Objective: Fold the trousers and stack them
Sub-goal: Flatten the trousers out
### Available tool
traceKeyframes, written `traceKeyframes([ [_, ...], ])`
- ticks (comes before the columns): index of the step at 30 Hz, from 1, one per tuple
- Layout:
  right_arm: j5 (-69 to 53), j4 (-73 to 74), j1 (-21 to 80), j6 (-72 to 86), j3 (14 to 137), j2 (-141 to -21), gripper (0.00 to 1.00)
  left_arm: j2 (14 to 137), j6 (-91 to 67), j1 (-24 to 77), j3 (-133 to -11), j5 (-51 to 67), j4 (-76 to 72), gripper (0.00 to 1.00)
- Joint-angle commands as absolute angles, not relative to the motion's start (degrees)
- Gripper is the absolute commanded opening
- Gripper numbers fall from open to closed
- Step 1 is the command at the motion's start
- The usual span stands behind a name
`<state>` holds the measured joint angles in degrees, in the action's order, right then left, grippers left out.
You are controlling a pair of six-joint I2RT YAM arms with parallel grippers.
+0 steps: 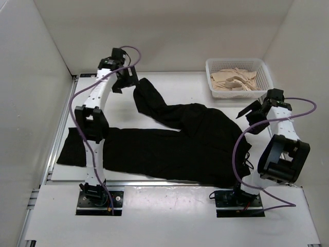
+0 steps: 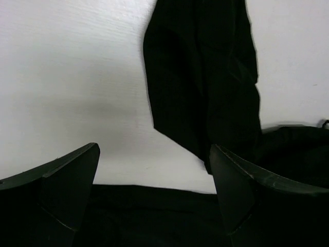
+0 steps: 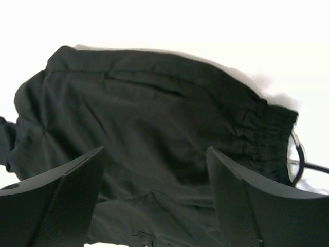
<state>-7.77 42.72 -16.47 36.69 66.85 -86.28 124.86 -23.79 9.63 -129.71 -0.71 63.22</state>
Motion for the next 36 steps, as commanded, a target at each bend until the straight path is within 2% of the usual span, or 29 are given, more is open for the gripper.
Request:
traceKeyframes([
  [1, -11.3, 40.3, -16.8, 35.9, 68.4, -89.8, 0.84, 126.5, -23.6, 11.4, -136.9, -1.9, 66.9, 1.0],
  [4, -7.4, 40.9, -16.8, 32.8, 69.6, -92.8, 0.89, 132.3, -23.6, 13.4, -138.3, -1.9, 66.9, 1.0],
  [10, -2.9, 38.8, -13.7, 30.8, 69.6, -99.1, 0.93, 139.9, -26.2, 15.2, -139.7, 1.0, 64.7, 1.0],
  [12, -2.9, 37.5, -13.1, 31.6, 69.6, -101.7, 0.89, 141.3, -26.2, 15.2, -139.7, 1.8, 63.5, 1.0],
  [13, -2.9, 36.2, -12.5, 32.4, 69.6, -102.2, 0.83, 141.3, -26.8, 15.2, -139.7, 2.5, 62.8, 1.0],
  [14, -2.9, 36.2, -12.5, 33.3, 69.1, -102.2, 0.65, 142.1, -26.8, 15.2, -139.7, 3.6, 62.3, 0.95],
  [15, -2.3, 35.5, -12.5, 33.3, 69.1, -102.2, 0.53, 142.7, -26.8, 15.2, -139.7, 4.1, 61.8, 0.9],
  [16, -1.7, 35.5, -11.9, 33.8, 69.1, -102.2, 0.41, 142.7, -26.8, 15.2, -139.7, 4.7, 61.0, 0.68],
  [17, -0.8, 35.5, -11.9, 34.6, 69.1, -101.0, 0.16, 143.3, -26.8, 15.2, -140.5, 5.3, 61.0, 0.49],
  [18, 0.0, 35.5, -11.9, 35.2, 69.1, -99.9, 0.06, 143.3, -26.8, 15.2, -141.3, 5.3, 61.0, 0.18],
  [19, 2.0, 36.0, -11.9, 35.7, 69.6, -98.8, 0.0, 143.3, -28.1, 15.2, -141.3, 3.8, 61.0, 0.1],
  [24, 7.4, 37.3, -11.9, 38.1, 70.9, -87.9, 0.0, 131.1, -29.5, 13.8, -137.1, -4.2, 57.6, 0.1],
  [30, 8.8, 39.1, -11.9, 40.9, 72.1, -79.5, 0.0, 117.6, -28.8, 10.1, -134.1, -2.0, 58.4, 0.1],
  [36, 10.6, 40.3, -11.9, 40.9, 70.8, -72.3, 0.0, 103.5, -27.0, 12.6, -131.2, -3.7, 66.1, 0.1],
])
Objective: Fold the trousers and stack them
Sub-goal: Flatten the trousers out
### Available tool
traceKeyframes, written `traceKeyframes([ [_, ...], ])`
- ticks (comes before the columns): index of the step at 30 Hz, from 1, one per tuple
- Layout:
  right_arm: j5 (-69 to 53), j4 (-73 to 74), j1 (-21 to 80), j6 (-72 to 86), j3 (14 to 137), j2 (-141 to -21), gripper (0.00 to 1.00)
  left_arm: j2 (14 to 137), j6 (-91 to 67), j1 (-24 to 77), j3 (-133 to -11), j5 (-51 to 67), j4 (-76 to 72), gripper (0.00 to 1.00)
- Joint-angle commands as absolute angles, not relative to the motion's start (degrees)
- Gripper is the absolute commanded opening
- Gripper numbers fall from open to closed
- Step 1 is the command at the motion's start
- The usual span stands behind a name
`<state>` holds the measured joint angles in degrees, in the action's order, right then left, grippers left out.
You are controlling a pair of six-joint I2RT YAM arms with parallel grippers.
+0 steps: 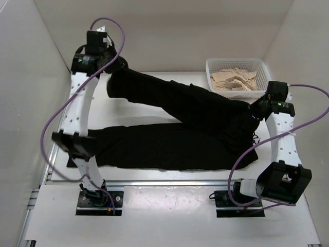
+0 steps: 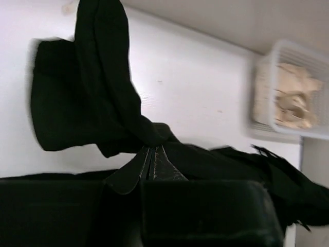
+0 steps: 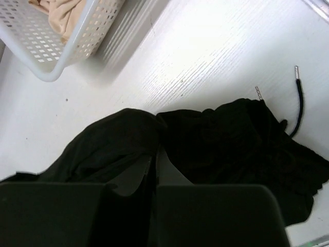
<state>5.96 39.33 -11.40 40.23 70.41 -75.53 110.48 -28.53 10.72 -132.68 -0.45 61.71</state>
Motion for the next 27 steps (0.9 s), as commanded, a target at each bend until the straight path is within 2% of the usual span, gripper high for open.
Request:
traceKeyframes([
  [1, 11.2, 40.3, -11.9, 40.9, 70.8, -71.8, 0.0, 101.5, -27.0, 12.7, -131.2, -3.7, 66.1, 0.1],
  [6, 12.0, 40.3, -11.9, 40.9, 68.4, -71.1, 0.0, 103.3, -29.3, 16.9, -130.1, -1.8, 63.6, 0.1],
  [7, 12.0, 40.3, -11.9, 40.9, 67.7, -71.7, 0.0, 106.8, -29.4, 17.9, -130.1, 0.2, 62.3, 0.15],
  [8, 12.0, 40.3, -11.9, 40.9, 67.7, -71.7, 0.0, 109.5, -29.4, 18.6, -131.1, 0.2, 61.5, 0.35],
  [9, 12.0, 40.3, -11.9, 40.9, 67.2, -72.5, 0.0, 112.7, -28.7, 19.2, -133.0, 1.4, 63.7, 0.66],
  [10, 11.4, 40.3, -11.9, 40.9, 67.1, -72.5, 0.0, 120.3, -28.1, 19.2, -140.4, 2.4, 66.8, 0.91],
  [11, 11.4, 40.3, -11.9, 40.9, 67.1, -73.0, 0.0, 124.1, -28.1, 18.6, -145.2, 2.4, 70.4, 0.95],
  [13, 11.4, 40.3, -11.9, 39.4, 67.1, -73.6, 0.0, 128.4, -28.1, 18.0, -151.8, 1.3, 75.4, 0.95],
  [14, 11.4, 40.3, -11.9, 39.4, 67.1, -74.1, 0.0, 127.0, -28.1, 17.1, -149.2, 0.5, 74.1, 0.92],
  [15, 11.9, 40.3, -11.9, 39.4, 67.1, -74.1, 0.0, 124.9, -28.1, 16.4, -145.6, 0.5, 71.6, 0.85],
  [17, 12.0, 39.8, -11.9, 38.8, 67.1, -74.8, 0.0, 117.4, -26.7, 13.5, -132.9, 0.5, 65.6, 0.65],
  [18, 12.0, 39.8, -11.9, 38.8, 67.8, -75.6, 0.0, 115.3, -26.7, 12.2, -129.7, 0.5, 61.6, 0.49],
  [19, 12.0, 39.8, -11.9, 38.8, 67.8, -76.4, 0.0, 113.9, -26.7, 10.9, -127.2, 0.5, 60.5, 0.21],
  [20, 11.3, 39.8, -11.9, 38.3, 68.4, -76.4, 0.0, 113.1, -26.7, 7.9, -124.9, 0.0, 60.5, 0.12],
  [21, 10.6, 39.8, -11.9, 38.3, 68.4, -77.2, 0.0, 113.1, -26.7, 6.5, -124.9, -0.6, 60.5, 0.1],
  [23, 9.9, 39.8, -11.9, 38.3, 68.9, -77.9, 0.0, 113.6, -26.2, 2.8, -124.1, -2.7, 63.4, 0.1],
  [24, 9.9, 39.8, -11.9, 38.3, 68.9, -78.4, 0.0, 114.2, -26.2, 1.9, -124.1, -3.9, 64.8, 0.18],
  [25, 9.4, 39.3, -11.9, 38.3, 68.9, -78.4, 0.0, 114.7, -26.2, 0.9, -122.8, -4.7, 65.8, 0.34],
  [26, 8.9, 39.3, -11.9, 38.3, 68.9, -79.0, 0.0, 114.7, -26.2, 0.0, -121.2, -4.7, 65.8, 0.57],
  [27, 8.9, 39.3, -11.9, 38.3, 68.9, -79.0, 0.0, 114.7, -26.2, -1.7, -117.4, -2.4, 64.1, 0.74],
])
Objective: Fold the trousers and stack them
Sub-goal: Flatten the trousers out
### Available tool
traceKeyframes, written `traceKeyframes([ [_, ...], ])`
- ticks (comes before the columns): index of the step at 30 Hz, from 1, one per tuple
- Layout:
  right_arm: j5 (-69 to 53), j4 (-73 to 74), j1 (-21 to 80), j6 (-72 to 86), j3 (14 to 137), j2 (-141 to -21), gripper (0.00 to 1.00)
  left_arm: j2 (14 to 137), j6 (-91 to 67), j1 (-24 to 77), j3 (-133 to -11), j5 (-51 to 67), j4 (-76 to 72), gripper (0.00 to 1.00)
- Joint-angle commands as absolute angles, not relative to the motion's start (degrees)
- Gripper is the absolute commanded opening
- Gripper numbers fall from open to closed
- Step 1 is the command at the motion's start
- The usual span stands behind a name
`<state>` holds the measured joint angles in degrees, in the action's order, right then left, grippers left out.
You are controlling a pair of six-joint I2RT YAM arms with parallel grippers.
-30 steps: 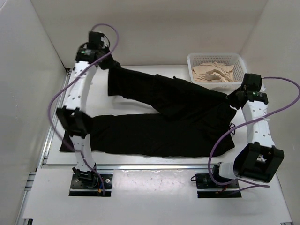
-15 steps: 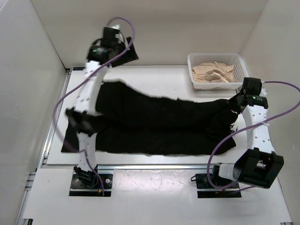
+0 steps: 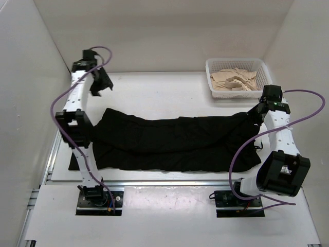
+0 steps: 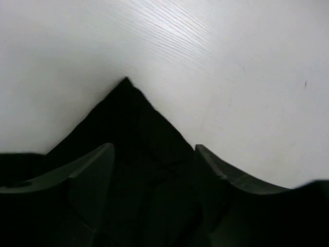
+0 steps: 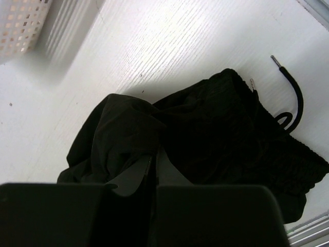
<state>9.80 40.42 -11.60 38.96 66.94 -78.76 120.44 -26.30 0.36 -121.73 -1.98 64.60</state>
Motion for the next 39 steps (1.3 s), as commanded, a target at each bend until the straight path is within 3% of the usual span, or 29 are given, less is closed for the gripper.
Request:
traceKeyframes([
  [1, 8.4, 39.3, -11.9, 38.3, 68.9, -79.5, 0.0, 115.2, -26.2, -2.3, -115.7, -0.8, 62.5, 0.77],
  [5, 8.3, 38.8, -11.9, 38.3, 68.9, -80.2, 0.0, 121.3, -26.2, -2.4, -116.0, -1.0, 61.4, 0.73],
  [7, 8.3, 38.8, -11.9, 37.8, 68.9, -80.7, 0.0, 125.5, -26.2, -1.8, -119.0, -1.0, 62.7, 0.81],
  [8, 8.3, 38.8, -11.9, 37.8, 68.9, -80.7, 0.0, 126.8, -26.2, -1.8, -120.0, -1.5, 62.7, 0.95],
  [9, 8.3, 38.8, -11.9, 37.8, 68.9, -80.7, 0.0, 128.0, -26.2, -1.8, -120.9, -1.5, 63.4, 1.0],
  [14, 8.3, 38.8, -11.9, 37.8, 68.9, -80.7, 0.0, 133.7, -26.2, -0.7, -125.2, -4.8, 66.4, 0.99],
  [18, 8.3, 38.8, -11.9, 37.8, 68.9, -80.7, 0.0, 134.2, -26.2, -0.2, -122.2, -6.1, 65.1, 0.79],
  [20, 8.3, 38.8, -11.9, 37.8, 68.9, -80.7, 0.0, 134.7, -26.2, -0.2, -121.4, -5.5, 65.1, 0.62],
  [22, 8.3, 38.8, -11.9, 37.8, 68.9, -80.7, 0.0, 134.7, -26.2, -0.2, -120.7, -5.5, 65.1, 0.32],
  [23, 8.3, 38.8, -11.9, 37.8, 68.9, -80.7, 0.0, 134.7, -26.2, -0.2, -120.7, -5.5, 65.1, 0.1],
  [30, 9.7, 40.0, -11.9, 37.8, 68.9, -78.4, 0.0, 119.5, -27.9, -2.5, -121.2, -10.5, 66.4, 0.1],
  [39, 11.9, 41.7, -11.9, 38.9, 68.9, -74.6, 0.0, 101.2, -28.4, -11.7, -116.6, -8.2, 67.1, 0.1],
])
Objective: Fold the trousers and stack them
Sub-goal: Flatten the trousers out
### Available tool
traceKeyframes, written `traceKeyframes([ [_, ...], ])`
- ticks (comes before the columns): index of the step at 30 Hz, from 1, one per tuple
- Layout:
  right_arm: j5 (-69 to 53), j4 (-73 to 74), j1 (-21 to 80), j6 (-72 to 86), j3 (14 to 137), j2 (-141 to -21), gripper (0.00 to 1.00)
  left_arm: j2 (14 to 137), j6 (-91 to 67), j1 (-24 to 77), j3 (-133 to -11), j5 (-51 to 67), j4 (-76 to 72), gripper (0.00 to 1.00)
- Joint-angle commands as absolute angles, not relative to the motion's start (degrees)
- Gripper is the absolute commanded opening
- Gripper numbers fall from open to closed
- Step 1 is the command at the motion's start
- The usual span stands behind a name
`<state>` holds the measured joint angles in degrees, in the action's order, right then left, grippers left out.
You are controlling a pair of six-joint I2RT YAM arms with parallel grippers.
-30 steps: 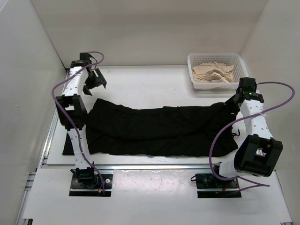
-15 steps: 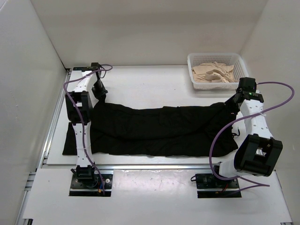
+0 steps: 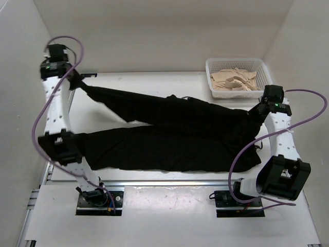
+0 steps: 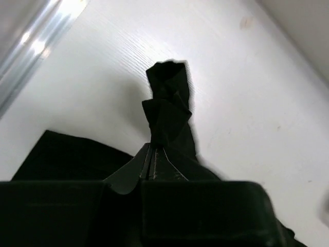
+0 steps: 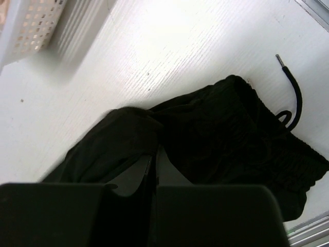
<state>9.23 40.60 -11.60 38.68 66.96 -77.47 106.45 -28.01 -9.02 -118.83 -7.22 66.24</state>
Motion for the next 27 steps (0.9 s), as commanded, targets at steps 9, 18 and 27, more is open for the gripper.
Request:
traceKeyframes([
  [9, 20.7, 43.7, -11.9, 40.8, 66.4, -65.1, 0.0, 91.9, -26.7, -15.7, -108.8, -7.3, 67.1, 0.1],
  [18, 21.1, 42.5, -11.9, 39.5, 67.0, -64.7, 0.0, 88.9, -23.9, -21.0, -106.9, -3.8, 64.1, 0.1],
  [27, 18.8, 38.9, -11.2, 35.8, 93.0, -94.2, 0.06, 117.2, -24.8, -16.6, -129.4, -4.3, 63.5, 0.1],
])
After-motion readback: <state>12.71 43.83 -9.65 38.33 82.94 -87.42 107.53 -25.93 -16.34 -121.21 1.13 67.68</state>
